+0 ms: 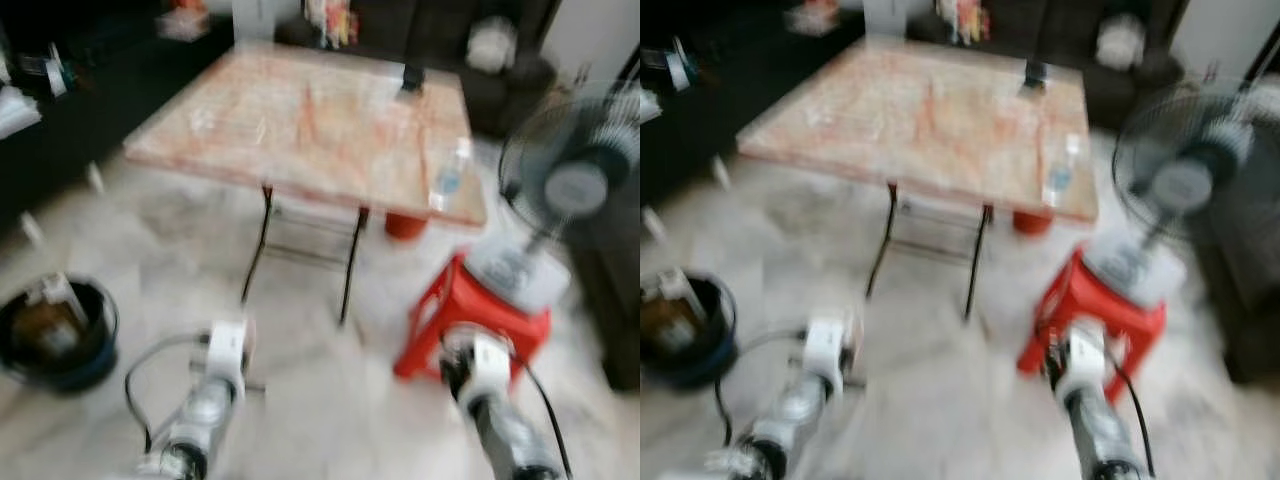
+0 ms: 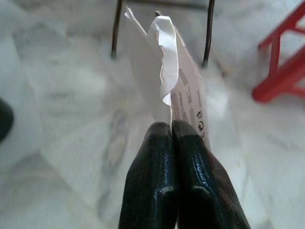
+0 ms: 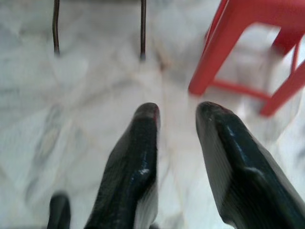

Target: Picking trash to rubbish bin

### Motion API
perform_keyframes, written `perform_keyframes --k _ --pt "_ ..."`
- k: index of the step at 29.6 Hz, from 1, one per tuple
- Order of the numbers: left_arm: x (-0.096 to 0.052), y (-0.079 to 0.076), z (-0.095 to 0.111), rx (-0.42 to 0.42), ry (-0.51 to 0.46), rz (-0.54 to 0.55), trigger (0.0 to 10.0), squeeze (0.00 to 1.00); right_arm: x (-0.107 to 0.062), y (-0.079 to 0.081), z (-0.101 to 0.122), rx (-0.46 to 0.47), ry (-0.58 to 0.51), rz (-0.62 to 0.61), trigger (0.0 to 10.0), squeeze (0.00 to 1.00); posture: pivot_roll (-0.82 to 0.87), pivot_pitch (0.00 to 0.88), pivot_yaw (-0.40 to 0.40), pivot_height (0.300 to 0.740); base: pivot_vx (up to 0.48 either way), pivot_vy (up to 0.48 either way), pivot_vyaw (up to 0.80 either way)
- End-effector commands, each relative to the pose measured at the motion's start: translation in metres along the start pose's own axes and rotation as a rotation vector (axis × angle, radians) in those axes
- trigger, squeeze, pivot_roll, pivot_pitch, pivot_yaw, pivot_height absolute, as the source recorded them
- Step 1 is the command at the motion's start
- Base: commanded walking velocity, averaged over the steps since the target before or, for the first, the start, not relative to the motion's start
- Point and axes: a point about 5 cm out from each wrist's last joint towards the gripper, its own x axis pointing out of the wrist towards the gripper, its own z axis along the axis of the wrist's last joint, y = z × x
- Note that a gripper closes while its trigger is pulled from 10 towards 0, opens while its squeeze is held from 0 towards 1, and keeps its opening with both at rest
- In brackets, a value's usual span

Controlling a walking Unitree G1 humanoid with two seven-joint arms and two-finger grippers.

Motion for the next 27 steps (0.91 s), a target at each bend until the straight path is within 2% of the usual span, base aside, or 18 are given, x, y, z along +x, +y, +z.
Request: perform_keyframes --k 1,5,9,10,12,14,19,25,27 --pt "-0.001 -0.003 -0.007 0.037 0.041 -0.017 10.0 0.0 -0.002 -0.007 -0.005 0.007 0.028 -0.035 10.0 0.0 -0.01 0.04 -0.144 0.74 0.0 0.0 0.0" --pt "-0.01 -0.003 -0.035 0.035 0.148 -0.027 10.0 0.0 -0.009 -0.01 -0.026 0.012 0.097 -0.061 10.0 0.0 -0.01 0.043 -0.145 0.74 0.0 0.0 0.0" --pt "-0.015 -0.005 -0.05 0.053 0.217 -0.05 10.0 0.0 -0.012 -0.013 -0.034 0.016 0.13 -0.085 10.0 0.0 -0.01 0.043 -0.145 0.74 0.0 0.0 0.0" --pt "-0.023 -0.006 -0.067 0.114 0.316 -0.081 10.0 0.0 -0.014 -0.015 -0.04 0.016 0.153 -0.097 10.0 0.0 0.0 0.032 -0.142 0.74 0.0 0.0 0.0" --pt "-0.028 -0.006 -0.079 0.155 0.378 -0.09 10.0 0.0 -0.016 -0.017 -0.043 0.014 0.169 -0.105 10.0 0.0 0.0 0.031 -0.139 0.74 0.0 0.0 0.0" --pt "-0.032 -0.005 -0.087 0.156 0.417 -0.078 10.0 0.0 -0.017 -0.018 -0.047 0.002 0.199 -0.117 10.0 0.0 -0.01 0.027 -0.137 0.74 0.0 0.0 0.0" --pt "-0.041 -0.006 -0.103 0.149 0.485 -0.077 10.0 0.0 -0.02 -0.018 -0.058 -0.018 0.262 -0.13 10.0 0.0 -0.01 0.017 -0.139 0.74 0.0 0.0 0.0" --pt "-0.04 -0.006 -0.1 0.128 0.47 -0.049 10.0 0.0 -0.021 -0.018 -0.06 -0.022 0.272 -0.133 10.0 0.0 0.0 0.008 -0.136 0.74 0.0 0.0 0.0" --pt "-0.039 -0.007 -0.099 0.126 0.465 -0.049 10.0 0.0 -0.022 -0.019 -0.062 -0.033 0.284 -0.141 10.0 0.0 0.0 0.0 -0.136 0.74 0.0 0.0 0.8"
